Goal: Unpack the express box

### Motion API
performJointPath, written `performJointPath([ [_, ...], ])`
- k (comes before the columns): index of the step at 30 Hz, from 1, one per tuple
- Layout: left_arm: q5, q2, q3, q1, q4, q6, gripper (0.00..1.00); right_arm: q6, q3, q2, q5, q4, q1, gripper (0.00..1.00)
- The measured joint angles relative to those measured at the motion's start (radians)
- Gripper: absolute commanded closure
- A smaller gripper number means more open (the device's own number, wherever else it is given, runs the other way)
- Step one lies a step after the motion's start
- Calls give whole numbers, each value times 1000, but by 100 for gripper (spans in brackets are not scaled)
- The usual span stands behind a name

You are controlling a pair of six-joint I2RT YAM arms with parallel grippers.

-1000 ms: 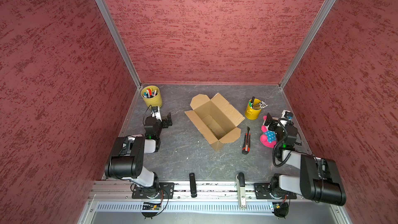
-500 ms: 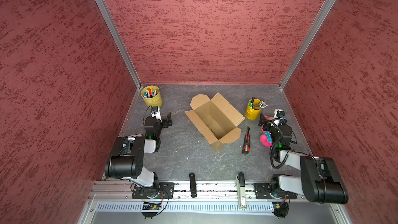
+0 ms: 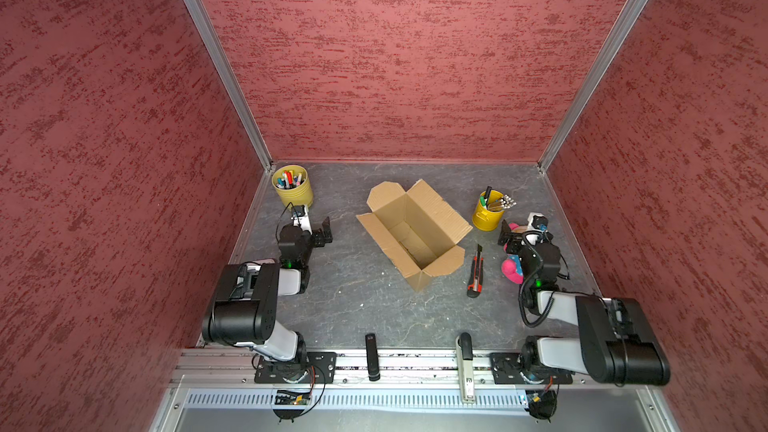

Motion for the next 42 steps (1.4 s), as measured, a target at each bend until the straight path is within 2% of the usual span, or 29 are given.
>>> performJointPath([
  [8,-3,0,0,0,0,0,0,-12,4,178,21,138,40,1],
  [42,-14,0,0,-2,0,0,0,-16,13,181,44,168,42,1],
])
